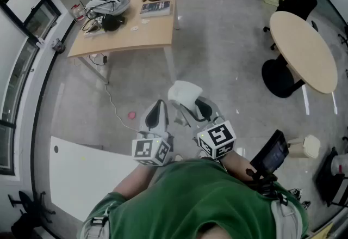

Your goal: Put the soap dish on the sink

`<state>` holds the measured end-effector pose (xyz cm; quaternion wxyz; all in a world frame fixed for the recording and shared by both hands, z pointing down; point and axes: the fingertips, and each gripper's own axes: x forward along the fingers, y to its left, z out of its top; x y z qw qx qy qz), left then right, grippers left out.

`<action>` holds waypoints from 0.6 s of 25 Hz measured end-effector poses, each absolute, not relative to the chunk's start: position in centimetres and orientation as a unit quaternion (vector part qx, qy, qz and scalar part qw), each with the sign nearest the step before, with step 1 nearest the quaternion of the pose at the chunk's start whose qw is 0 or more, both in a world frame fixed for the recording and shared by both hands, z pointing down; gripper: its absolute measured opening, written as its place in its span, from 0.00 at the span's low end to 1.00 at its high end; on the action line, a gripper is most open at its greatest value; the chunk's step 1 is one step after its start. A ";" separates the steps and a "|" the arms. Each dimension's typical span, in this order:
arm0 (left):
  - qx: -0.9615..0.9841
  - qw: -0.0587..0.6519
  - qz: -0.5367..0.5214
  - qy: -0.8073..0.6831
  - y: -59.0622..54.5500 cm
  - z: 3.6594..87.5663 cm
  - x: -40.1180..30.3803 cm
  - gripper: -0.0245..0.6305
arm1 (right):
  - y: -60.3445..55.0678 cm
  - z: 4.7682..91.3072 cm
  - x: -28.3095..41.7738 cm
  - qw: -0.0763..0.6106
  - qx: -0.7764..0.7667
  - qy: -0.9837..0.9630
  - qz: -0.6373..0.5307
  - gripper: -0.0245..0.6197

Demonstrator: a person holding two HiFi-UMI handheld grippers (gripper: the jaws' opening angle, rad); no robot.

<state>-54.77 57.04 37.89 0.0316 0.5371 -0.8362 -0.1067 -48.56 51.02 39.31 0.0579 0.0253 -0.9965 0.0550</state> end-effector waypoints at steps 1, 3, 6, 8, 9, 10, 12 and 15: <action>0.536 0.033 -0.107 -0.836 57.1 37.8 -54.7 0.05 | 51.1 39.3 -48.5 0.058 0.025 -0.996 0.055 0.29; 0.536 0.035 -0.108 -0.837 57.1 37.6 -54.7 0.05 | 51.1 39.2 -48.5 0.059 0.025 -0.996 0.056 0.29; 0.535 0.033 -0.108 -0.837 57.1 37.6 -54.7 0.05 | 51.2 39.1 -48.5 0.059 0.024 -0.996 0.054 0.29; 0.535 0.034 -0.109 -0.837 57.2 37.8 -54.7 0.05 | 51.3 39.1 -48.4 0.058 0.024 -0.997 0.054 0.29; 0.535 0.034 -0.109 -0.837 57.2 37.8 -54.7 0.05 | 51.3 39.1 -48.4 0.058 0.024 -0.997 0.054 0.29; 0.536 0.035 -0.109 -0.837 57.2 37.8 -54.7 0.05 | 51.4 39.1 -48.3 0.059 0.024 -0.997 0.053 0.29; 0.536 0.035 -0.110 -0.836 57.3 37.7 -54.7 0.05 | 51.5 38.9 -48.3 0.058 0.024 -0.997 0.051 0.29; 0.538 0.033 -0.108 -0.835 57.4 37.5 -54.7 0.05 | 51.6 38.6 -48.2 0.052 0.025 -0.997 0.052 0.29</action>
